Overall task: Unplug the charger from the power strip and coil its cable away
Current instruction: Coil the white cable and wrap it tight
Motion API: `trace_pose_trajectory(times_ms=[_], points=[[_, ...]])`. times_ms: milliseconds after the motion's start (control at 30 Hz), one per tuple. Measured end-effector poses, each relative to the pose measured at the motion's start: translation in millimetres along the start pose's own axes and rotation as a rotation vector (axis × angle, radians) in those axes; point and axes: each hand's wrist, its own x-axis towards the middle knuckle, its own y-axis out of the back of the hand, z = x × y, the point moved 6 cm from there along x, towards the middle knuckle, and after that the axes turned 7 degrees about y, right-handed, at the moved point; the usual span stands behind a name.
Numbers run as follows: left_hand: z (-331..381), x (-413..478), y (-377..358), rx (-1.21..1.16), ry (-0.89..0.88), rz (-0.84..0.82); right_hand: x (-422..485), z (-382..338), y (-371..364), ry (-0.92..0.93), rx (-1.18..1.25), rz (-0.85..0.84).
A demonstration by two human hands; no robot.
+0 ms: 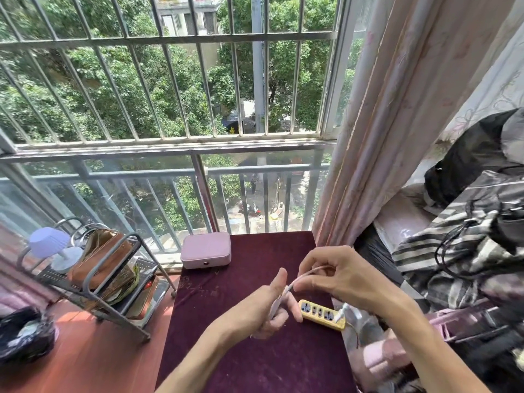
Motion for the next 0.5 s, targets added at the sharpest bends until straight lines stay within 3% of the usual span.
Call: trace_pose_trajectory(times_ms=[133, 500], points=[[10.3, -10.9, -22.8, -0.378, -0.068, -0.272, 9.8, 8.3, 3.7, 0.022, 0.132, 0.126], [32.9, -16.6, -4.9, -1.015, -0.302, -0.405, -10.4, 56.2, -43.9, -0.165, 0.253, 0.187]])
